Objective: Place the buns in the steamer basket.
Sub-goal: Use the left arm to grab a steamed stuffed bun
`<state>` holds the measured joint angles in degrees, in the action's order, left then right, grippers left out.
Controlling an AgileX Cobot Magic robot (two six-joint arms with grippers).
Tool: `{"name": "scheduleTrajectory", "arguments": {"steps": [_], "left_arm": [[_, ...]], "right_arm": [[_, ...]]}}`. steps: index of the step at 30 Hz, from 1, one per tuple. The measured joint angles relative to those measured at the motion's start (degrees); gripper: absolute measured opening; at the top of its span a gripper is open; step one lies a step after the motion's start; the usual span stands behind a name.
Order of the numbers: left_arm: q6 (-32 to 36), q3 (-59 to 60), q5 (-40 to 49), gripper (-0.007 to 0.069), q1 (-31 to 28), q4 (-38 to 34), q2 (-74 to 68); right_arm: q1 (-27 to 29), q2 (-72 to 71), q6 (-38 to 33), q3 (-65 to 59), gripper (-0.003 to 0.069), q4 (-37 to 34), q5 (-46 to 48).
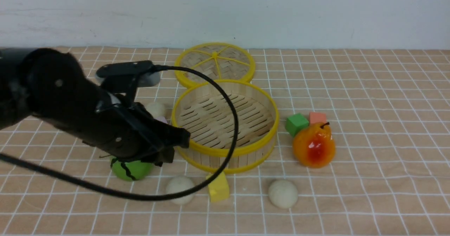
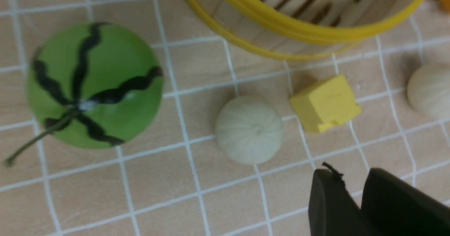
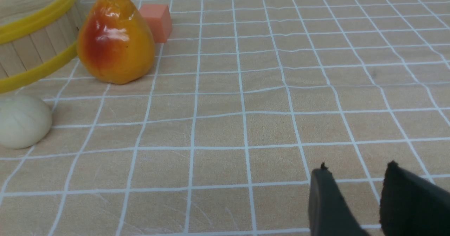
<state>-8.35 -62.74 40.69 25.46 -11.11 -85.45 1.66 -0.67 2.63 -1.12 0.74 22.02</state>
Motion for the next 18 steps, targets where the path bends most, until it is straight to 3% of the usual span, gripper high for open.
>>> {"name": "scheduleTrajectory", "arguments": {"steps": [9, 18], "left_arm": [[-10.56, -9.11, 6.85, 0.0204, 3.51, 10.0, -11.8], [-12.37, -9.26, 5.41, 0.0218, 3.71, 11.42, -17.72]], "right_arm": [[0.0, 0.0, 0.0, 0.0, 0.0239, 0.0, 0.0], [0.0, 0.0, -0.05, 0.0, 0.0239, 0.0, 0.0]]}}
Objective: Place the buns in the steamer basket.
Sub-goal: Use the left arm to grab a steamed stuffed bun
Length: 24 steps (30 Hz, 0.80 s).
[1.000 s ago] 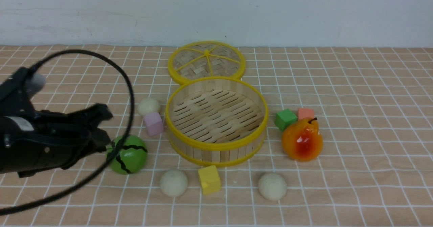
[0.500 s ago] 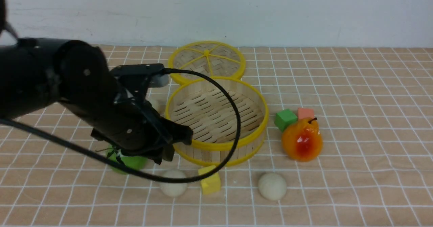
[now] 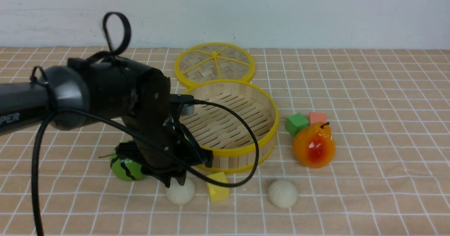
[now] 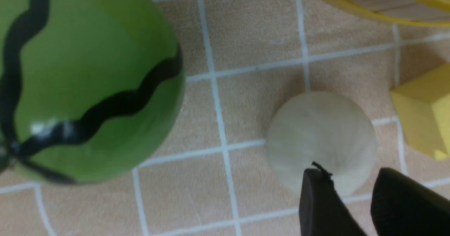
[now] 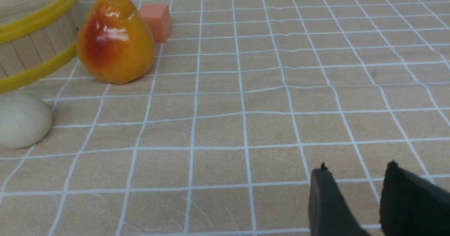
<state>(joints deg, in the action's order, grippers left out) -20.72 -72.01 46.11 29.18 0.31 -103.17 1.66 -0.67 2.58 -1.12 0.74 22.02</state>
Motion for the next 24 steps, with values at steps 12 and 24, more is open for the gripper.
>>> {"name": "scheduleTrajectory", "arguments": {"steps": [12, 24], "left_arm": [[-0.06, -0.1, -2.86, 0.0227, 0.0, 0.18, -3.26], [-0.06, -0.44, -3.11, 0.0069, 0.0, 0.24, -4.48]], "right_arm": [[0.0, 0.0, 0.0, 0.0, 0.0239, 0.0, 0.0], [0.0, 0.0, 0.0, 0.0, 0.0239, 0.0, 0.0]]}}
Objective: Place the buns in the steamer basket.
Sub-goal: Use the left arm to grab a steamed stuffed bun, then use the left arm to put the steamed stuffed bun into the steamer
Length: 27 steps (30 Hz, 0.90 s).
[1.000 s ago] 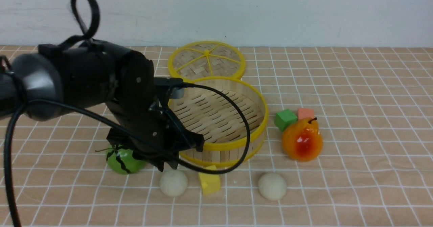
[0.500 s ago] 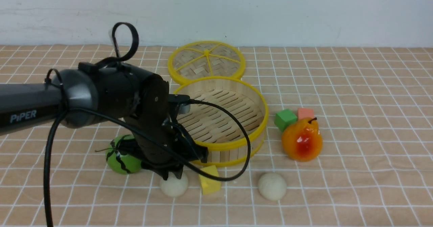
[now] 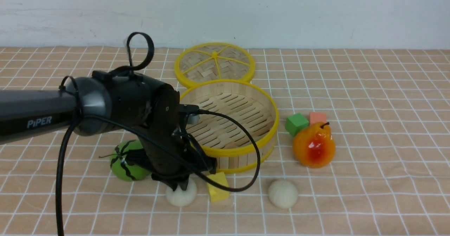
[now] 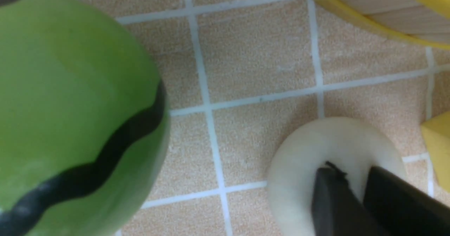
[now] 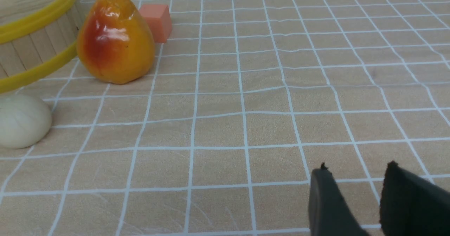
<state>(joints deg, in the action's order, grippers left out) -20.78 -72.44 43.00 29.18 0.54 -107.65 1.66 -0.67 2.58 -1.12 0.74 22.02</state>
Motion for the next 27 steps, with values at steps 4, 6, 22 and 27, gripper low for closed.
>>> {"name": "scheduleTrajectory", "arguments": {"steps": [4, 6, 22, 27], "left_arm": [[0.06, -2.13, 2.47, -0.0013, 0.0, 0.0, 0.25], [0.06, -5.12, 5.87, -0.0013, 0.0, 0.44, 0.25], [0.06, -24.81, 3.61, -0.0013, 0.0, 7.82, -2.62], [0.01, -24.81, 1.14, -0.0013, 0.0, 8.99, -7.97]], "right_arm": [[0.0, 0.0, 0.0, 0.0, 0.0239, 0.0, 0.0], [0.0, 0.0, 0.0, 0.0, 0.0239, 0.0, 0.0], [0.0, 0.0, 0.0, 0.0, 0.0239, 0.0, 0.0], [0.0, 0.0, 0.0, 0.0, 0.0239, 0.0, 0.0]]}}
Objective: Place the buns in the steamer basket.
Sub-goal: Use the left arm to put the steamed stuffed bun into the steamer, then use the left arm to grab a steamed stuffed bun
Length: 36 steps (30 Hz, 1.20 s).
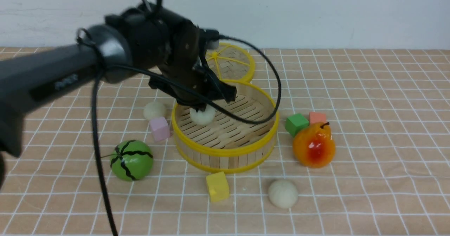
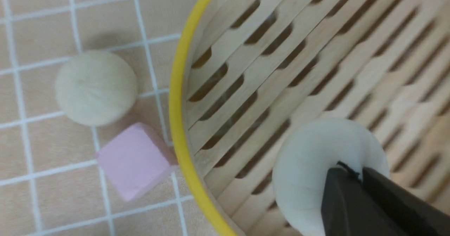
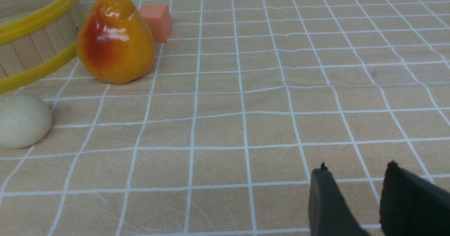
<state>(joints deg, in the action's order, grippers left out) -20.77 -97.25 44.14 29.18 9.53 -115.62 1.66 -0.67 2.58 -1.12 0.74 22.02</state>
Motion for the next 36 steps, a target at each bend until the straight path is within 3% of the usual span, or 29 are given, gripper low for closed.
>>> {"name": "scheduleTrajectory", "arguments": {"steps": [7, 11, 14, 18, 23, 27, 31, 35, 36], "left_arm": [[-0.12, 0.0, 0.08, 0.0022, 0.07, 0.07, -3.9], [-0.12, -0.47, 0.08, 0.0125, 0.31, 0.81, -3.85], [-0.12, -1.15, 0.19, 0.0254, 0.36, 1.54, -3.43], [-0.12, -3.67, 0.35, 0.0369, 0.36, 4.14, -1.38], [-5.09, -7.75, -1.39, 0.0396, -0.26, 14.43, 2.32], [-9.46, -9.41, -1.69, 0.0377, -3.67, 17.19, 2.89], [-10.04, -9.54, -2.12, 0.0349, -10.54, 10.88, 2.14], [-6.55, -9.54, -2.13, 0.0342, -16.27, -0.15, 0.3], [-3.45, -9.54, -1.99, 0.034, -18.18, -6.16, -1.09]], "right_arm": [[0.0, 0.0, 0.0, 0.0, 0.0239, 0.0, 0.0], [0.0, 0.0, 0.0, 0.0, 0.0239, 0.0, 0.0], [0.0, 0.0, 0.0, 0.0, 0.0239, 0.0, 0.0], [0.0, 0.0, 0.0, 0.0, 0.0239, 0.0, 0.0], [0.0, 0.0, 0.0, 0.0, 0.0239, 0.0, 0.0], [0.0, 0.0, 0.0, 0.0, 0.0239, 0.0, 0.0], [0.0, 0.0, 0.0, 0.0, 0.0239, -0.05, 0.0], [0.0, 0.0, 0.04, 0.0, 0.0239, -0.01, 0.0], [0.0, 0.0, 0.04, 0.0, 0.0239, -0.01, 0.0]]}}
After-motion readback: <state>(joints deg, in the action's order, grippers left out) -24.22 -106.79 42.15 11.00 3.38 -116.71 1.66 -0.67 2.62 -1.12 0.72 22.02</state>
